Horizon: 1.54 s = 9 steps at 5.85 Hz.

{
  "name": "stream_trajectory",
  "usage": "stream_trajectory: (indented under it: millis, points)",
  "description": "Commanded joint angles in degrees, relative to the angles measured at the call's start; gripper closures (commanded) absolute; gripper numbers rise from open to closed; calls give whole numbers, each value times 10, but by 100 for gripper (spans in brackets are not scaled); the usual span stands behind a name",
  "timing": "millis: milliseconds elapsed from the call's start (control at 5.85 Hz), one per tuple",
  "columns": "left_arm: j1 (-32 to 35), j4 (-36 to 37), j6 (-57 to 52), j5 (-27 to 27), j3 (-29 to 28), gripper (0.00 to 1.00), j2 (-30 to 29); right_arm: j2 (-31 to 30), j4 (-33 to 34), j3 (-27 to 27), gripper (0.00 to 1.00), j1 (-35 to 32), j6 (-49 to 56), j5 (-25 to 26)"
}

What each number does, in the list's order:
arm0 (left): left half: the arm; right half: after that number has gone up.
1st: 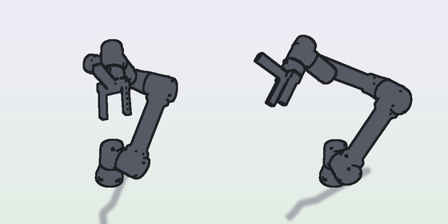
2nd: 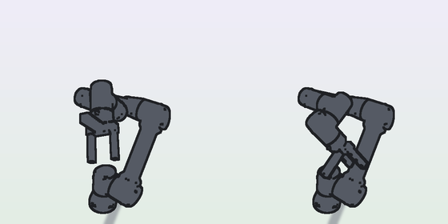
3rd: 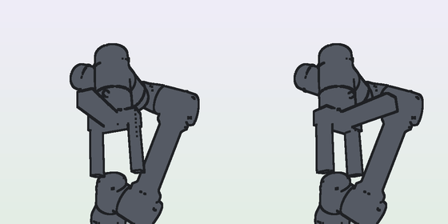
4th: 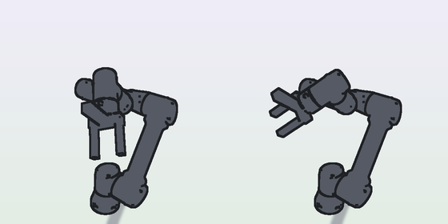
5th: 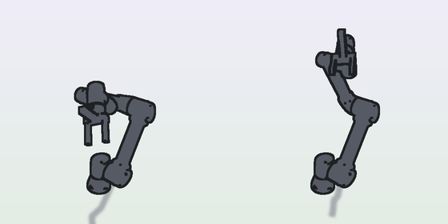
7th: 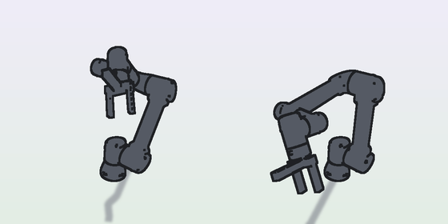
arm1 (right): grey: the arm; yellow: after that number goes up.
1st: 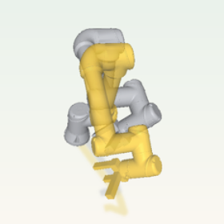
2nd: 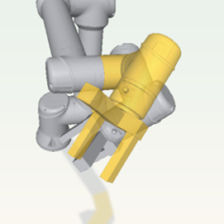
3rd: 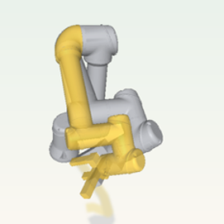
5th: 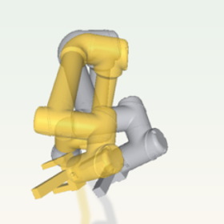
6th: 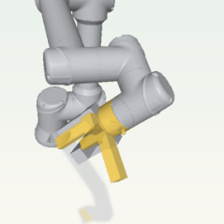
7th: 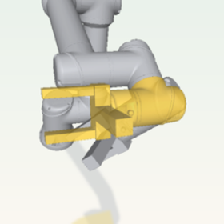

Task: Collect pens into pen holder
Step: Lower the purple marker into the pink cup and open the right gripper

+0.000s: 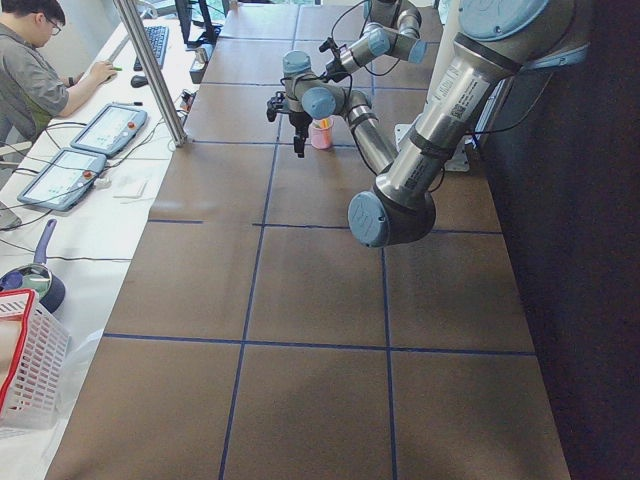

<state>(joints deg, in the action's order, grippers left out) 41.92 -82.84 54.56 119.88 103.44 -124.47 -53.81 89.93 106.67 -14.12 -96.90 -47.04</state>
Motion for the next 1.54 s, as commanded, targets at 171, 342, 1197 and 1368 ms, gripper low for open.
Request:
stream_trajectory:
  millis: [171,342,1197,1368]
  points:
    - [0,0,-1,0,-1,0,-1,-6,1,-31,100,44,-28,55]
    - [-1,0,-1,0,-1,0,-1,-2,0,-54,100,46,-48,74]
    - [-1,0,0,0,0,0,-3,12,6,-18,0,24,-3,-32]
    - [-1,0,0,0,0,0,-3,11,9,10,0,-2,7,-109]
